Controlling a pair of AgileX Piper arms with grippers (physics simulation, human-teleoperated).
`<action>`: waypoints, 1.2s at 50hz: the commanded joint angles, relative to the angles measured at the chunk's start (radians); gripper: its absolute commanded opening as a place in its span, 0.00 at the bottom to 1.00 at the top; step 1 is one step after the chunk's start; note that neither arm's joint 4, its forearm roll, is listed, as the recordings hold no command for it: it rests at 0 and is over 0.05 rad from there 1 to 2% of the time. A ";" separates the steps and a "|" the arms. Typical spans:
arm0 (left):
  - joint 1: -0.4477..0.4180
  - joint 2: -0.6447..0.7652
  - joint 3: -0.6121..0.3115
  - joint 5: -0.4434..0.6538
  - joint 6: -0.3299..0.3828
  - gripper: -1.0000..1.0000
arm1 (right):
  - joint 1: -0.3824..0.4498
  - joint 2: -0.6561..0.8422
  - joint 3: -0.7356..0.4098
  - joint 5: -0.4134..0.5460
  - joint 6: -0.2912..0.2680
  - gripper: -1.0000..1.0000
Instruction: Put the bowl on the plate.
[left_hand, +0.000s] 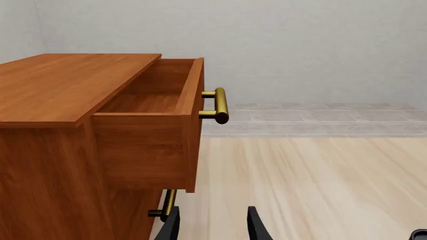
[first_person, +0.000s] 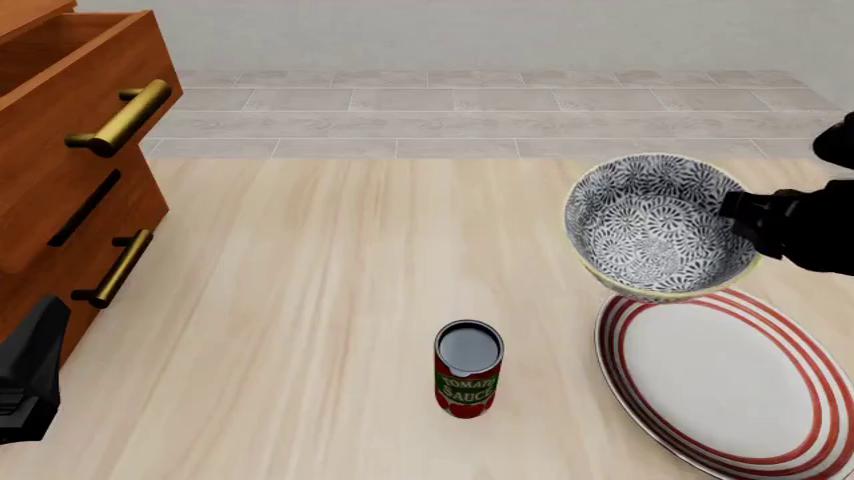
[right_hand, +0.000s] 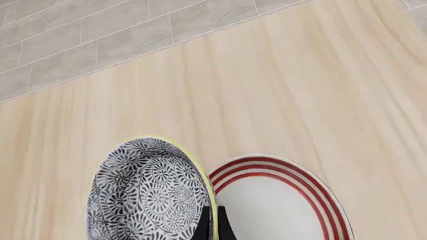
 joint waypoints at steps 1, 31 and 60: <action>0.000 0.000 0.000 0.000 0.000 1.00 | -0.073 -0.045 0.021 0.062 -0.021 0.00; 0.000 0.000 0.000 0.000 0.000 1.00 | -0.221 -0.084 0.056 0.135 -0.112 0.00; 0.000 0.000 0.000 0.000 0.000 1.00 | -0.249 -0.034 0.190 0.010 -0.092 0.00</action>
